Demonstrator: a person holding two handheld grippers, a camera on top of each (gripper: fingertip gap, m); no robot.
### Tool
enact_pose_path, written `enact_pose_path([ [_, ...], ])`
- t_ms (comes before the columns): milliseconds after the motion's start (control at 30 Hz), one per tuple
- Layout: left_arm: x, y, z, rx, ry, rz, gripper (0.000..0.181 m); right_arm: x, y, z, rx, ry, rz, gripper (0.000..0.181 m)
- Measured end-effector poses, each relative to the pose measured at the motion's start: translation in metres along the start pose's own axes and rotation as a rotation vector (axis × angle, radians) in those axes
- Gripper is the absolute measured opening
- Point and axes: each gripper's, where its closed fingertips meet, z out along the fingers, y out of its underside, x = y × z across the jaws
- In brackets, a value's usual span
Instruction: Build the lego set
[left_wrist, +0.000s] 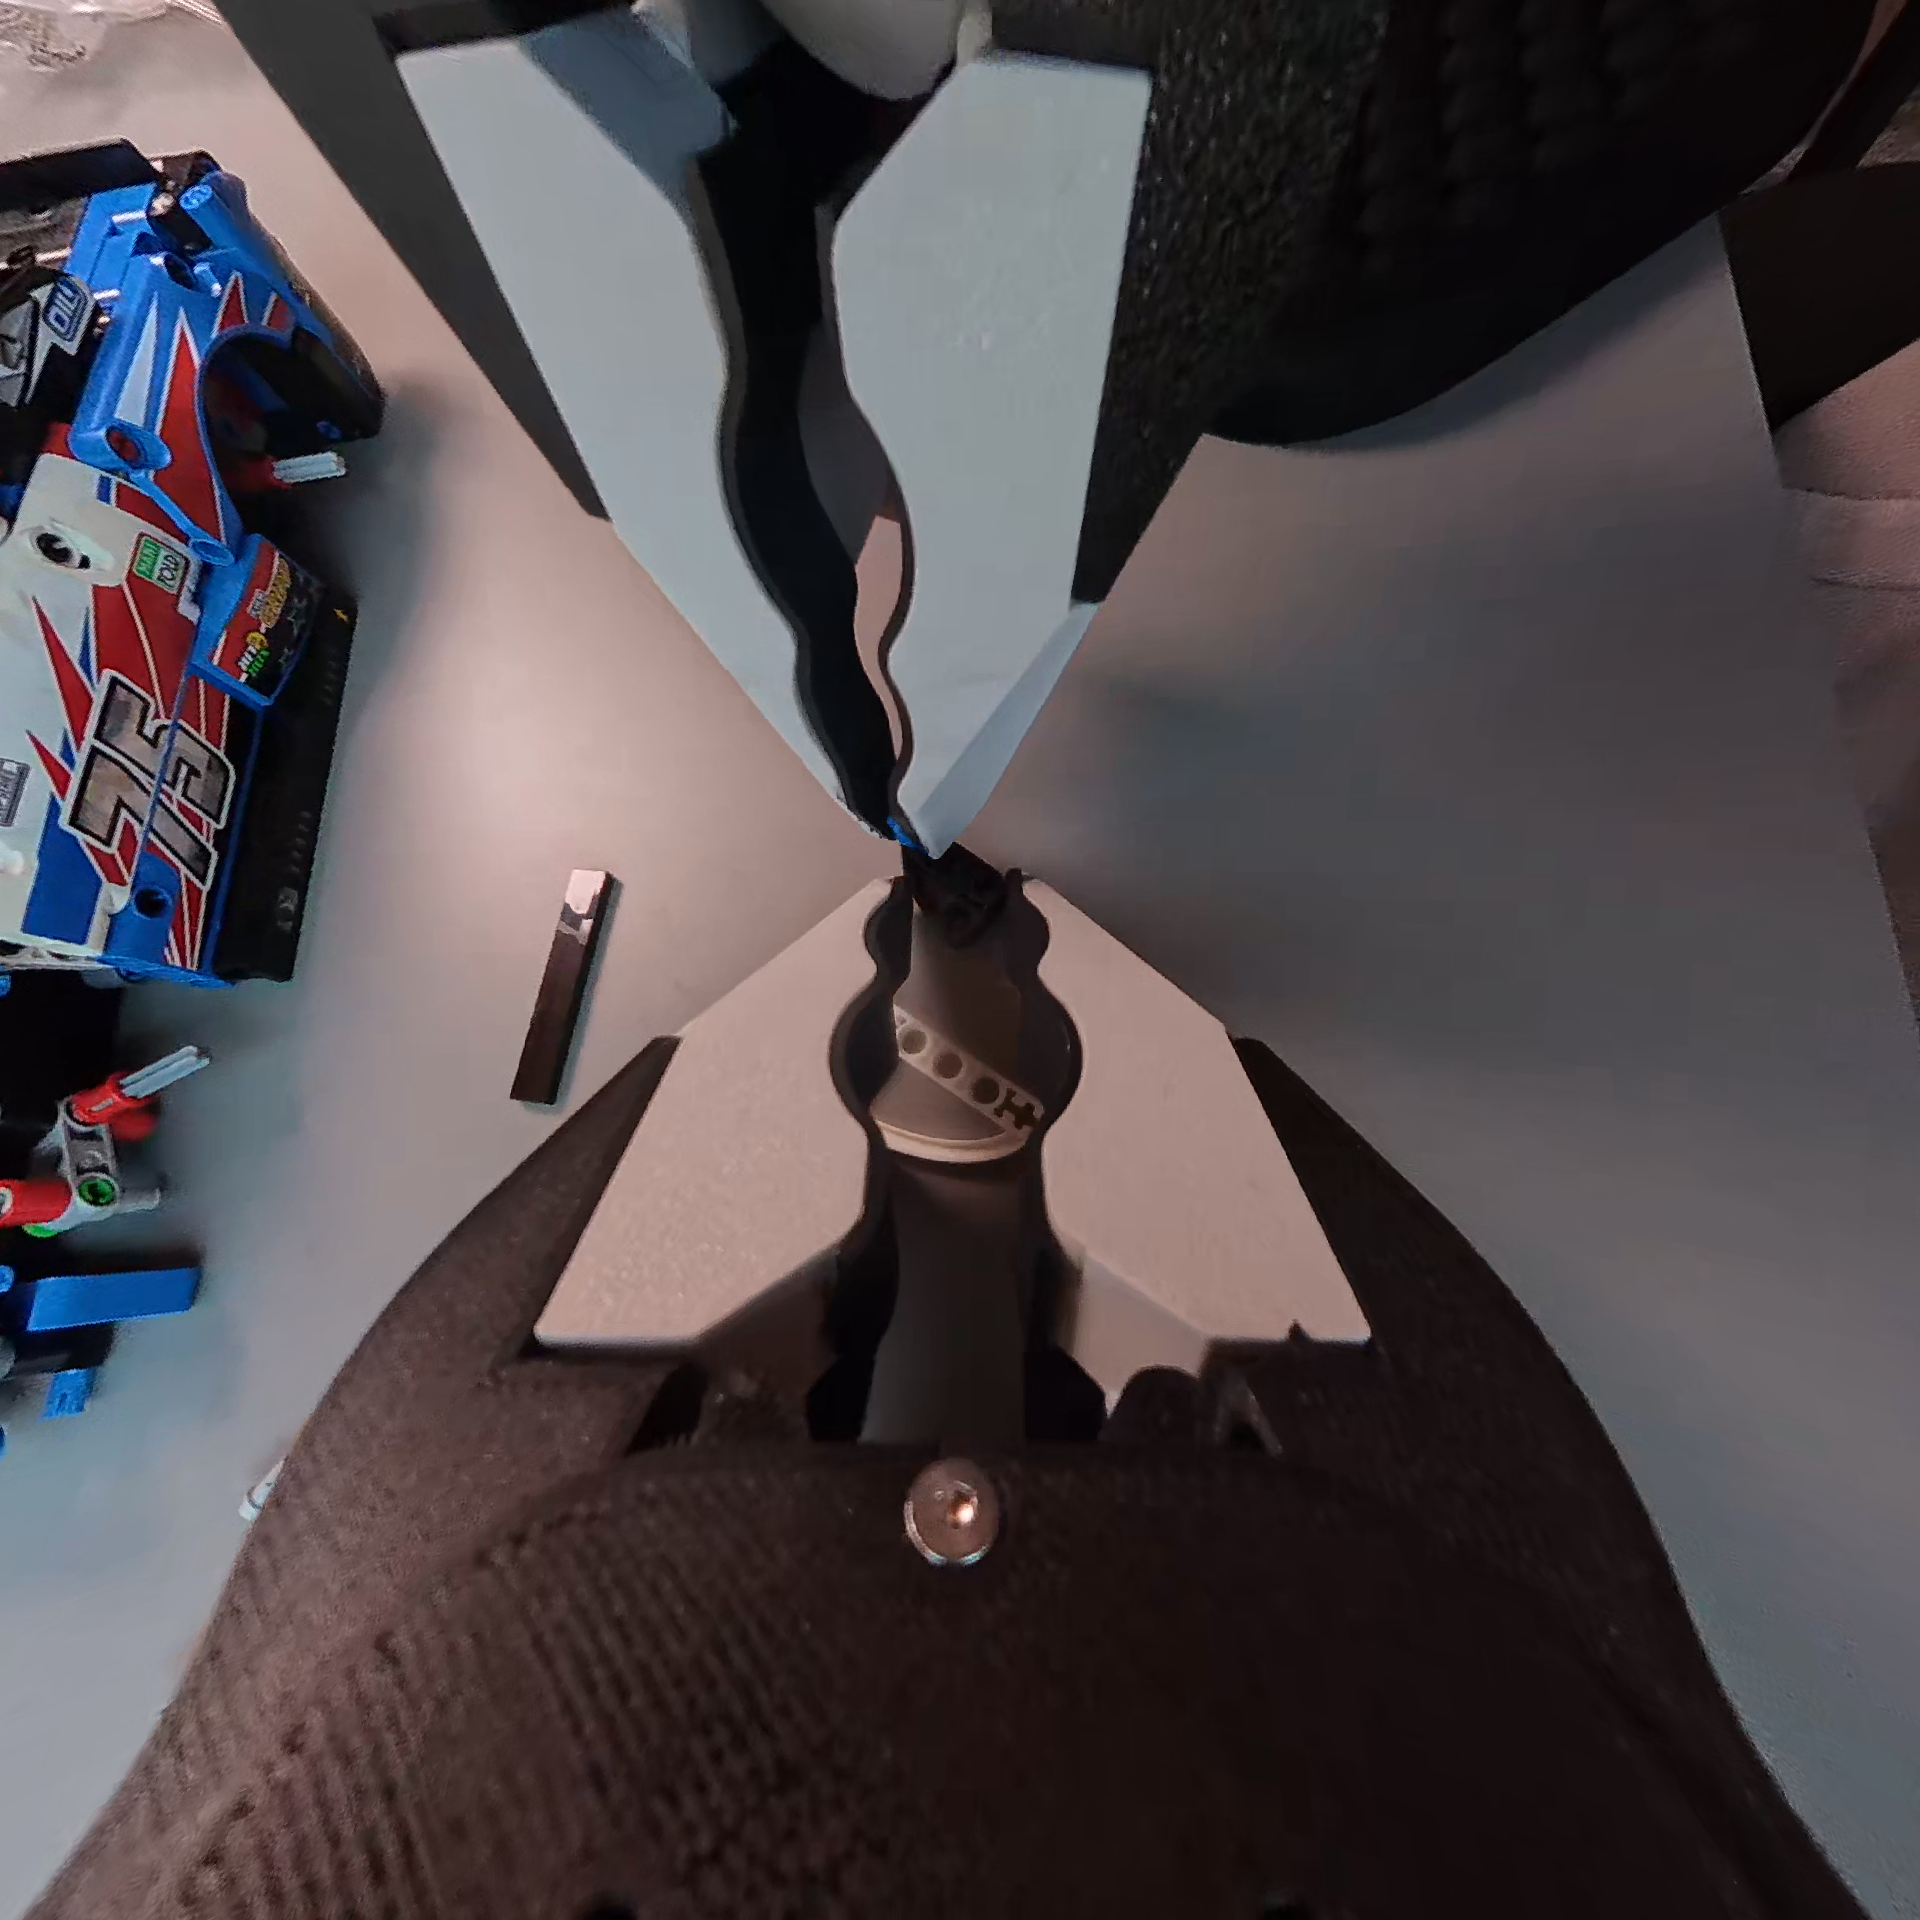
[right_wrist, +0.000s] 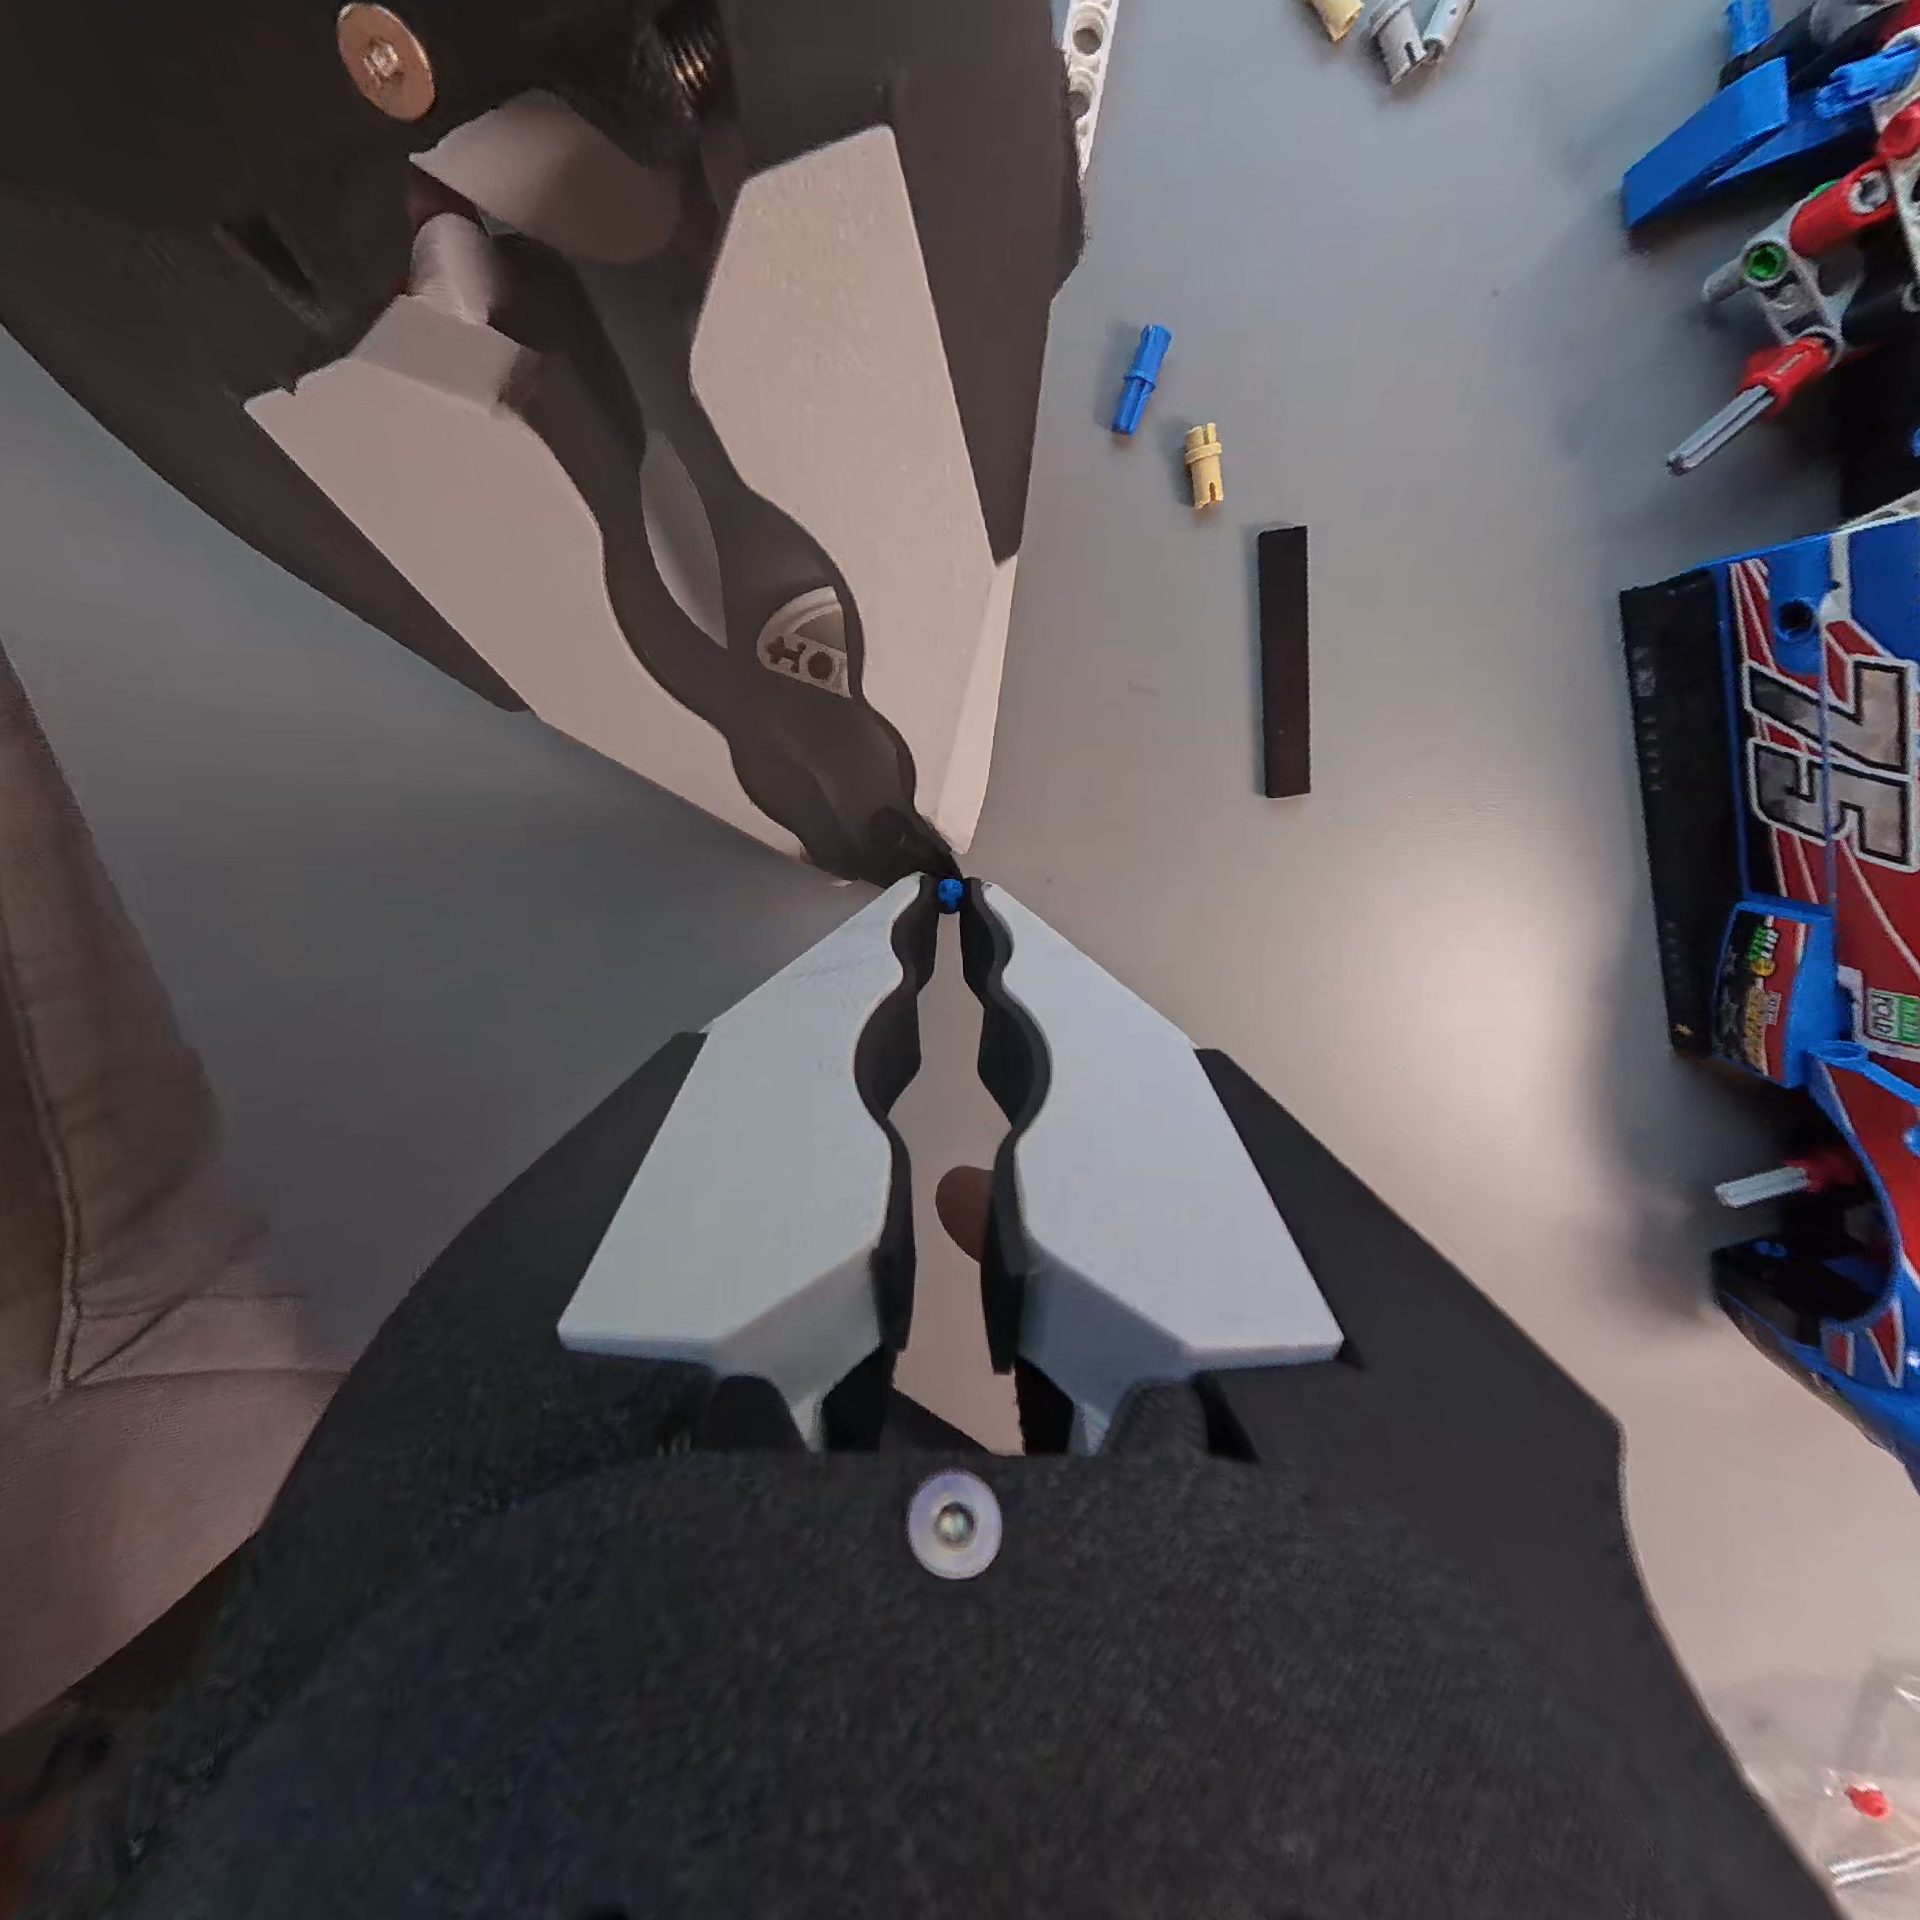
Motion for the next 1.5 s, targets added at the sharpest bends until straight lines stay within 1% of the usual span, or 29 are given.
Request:
enact_pose_path([
  [67,0.0,0.0,0.0,0.0,-0.006,0.005,0.015,0.0,0.002,0.002,-0.022,-0.013,-0.007,0.002],
  [233,0.0,0.0,0.0,0.0,-0.011,0.008,0.015,-0.001,0.003,0.002,0.043,-0.04,0.052,0.002],
  [367,0.0,0.0,0.0,0.0,-0.008,0.005,0.015,-0.001,0.003,0.002,0.064,-0.072,0.092,0.002],
  [467,0.0,0.0,0.0,0.0,-0.008,0.004,0.015,-0.001,0.002,0.002,0.118,-0.094,0.115,0.002],
  [500,0.0,0.0,0.0,0.001,-0.009,0.004,0.015,-0.001,0.004,0.001,0.125,-0.089,0.108,0.007],
  [533,0.0,0.0,0.0,0.001,-0.009,0.003,0.015,-0.001,0.003,-0.001,0.138,-0.084,0.096,0.015],
  [567,0.0,0.0,0.0,0.001,-0.009,0.003,0.015,-0.002,0.0,-0.004,0.166,-0.084,0.087,0.016],
  [633,0.0,0.0,0.0,0.001,-0.006,0.0,0.015,-0.002,-0.004,-0.006,0.175,-0.074,0.083,0.012],
  [700,0.0,0.0,0.0,0.001,-0.006,0.0,0.015,0.0,-0.003,-0.005,0.162,-0.05,0.072,0.002],
  [800,0.0,0.0,0.0,0.001,-0.009,0.002,0.015,-0.001,-0.003,-0.004,0.139,-0.055,0.074,0.0],
  [933,0.001,0.0,0.0,0.001,-0.008,0.002,0.015,-0.001,-0.001,-0.001,0.109,-0.056,0.055,0.0],
  [1167,0.001,0.0,0.0,0.0,-0.002,-0.004,0.015,0.0,-0.003,0.001,0.207,-0.049,0.135,0.0],
  [1300,0.001,0.0,0.0,0.001,-0.001,-0.002,0.015,0.0,-0.007,-0.009,0.302,-0.076,0.208,0.0],
  [1367,0.001,0.0,0.0,0.001,-0.001,-0.003,0.014,0.0,-0.004,-0.013,0.295,-0.073,0.2,0.004],
  [1500,0.001,0.0,0.0,0.001,-0.002,-0.001,0.014,-0.003,0.0,-0.009,0.264,-0.074,0.179,0.004],
])
